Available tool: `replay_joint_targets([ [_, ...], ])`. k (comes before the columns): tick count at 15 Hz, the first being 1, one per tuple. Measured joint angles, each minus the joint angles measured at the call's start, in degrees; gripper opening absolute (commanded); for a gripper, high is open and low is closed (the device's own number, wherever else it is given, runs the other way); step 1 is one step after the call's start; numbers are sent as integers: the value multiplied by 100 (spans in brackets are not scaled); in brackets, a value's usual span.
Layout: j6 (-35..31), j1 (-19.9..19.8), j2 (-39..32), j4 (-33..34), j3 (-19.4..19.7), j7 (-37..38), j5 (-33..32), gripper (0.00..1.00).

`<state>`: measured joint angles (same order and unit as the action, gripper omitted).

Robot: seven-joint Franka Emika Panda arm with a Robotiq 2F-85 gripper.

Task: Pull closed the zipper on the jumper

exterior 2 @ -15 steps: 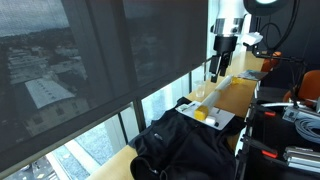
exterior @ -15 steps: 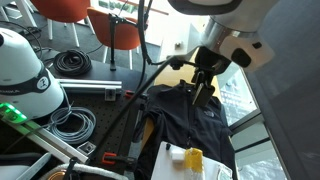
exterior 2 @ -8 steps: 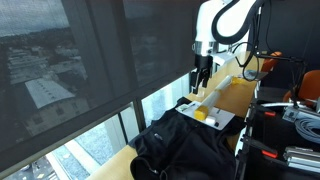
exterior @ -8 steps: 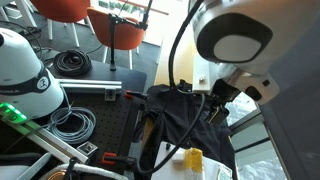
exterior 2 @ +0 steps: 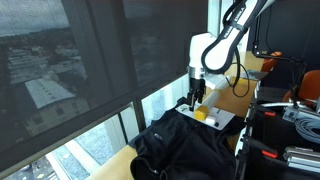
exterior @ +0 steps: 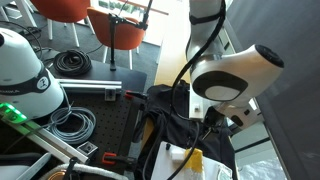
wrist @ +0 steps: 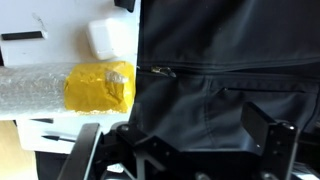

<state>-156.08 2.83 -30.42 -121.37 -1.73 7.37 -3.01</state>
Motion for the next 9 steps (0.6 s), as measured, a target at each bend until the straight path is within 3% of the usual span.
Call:
replay_joint_targets([
  [9,-151,232,-962,535,199,-86,-25,100],
])
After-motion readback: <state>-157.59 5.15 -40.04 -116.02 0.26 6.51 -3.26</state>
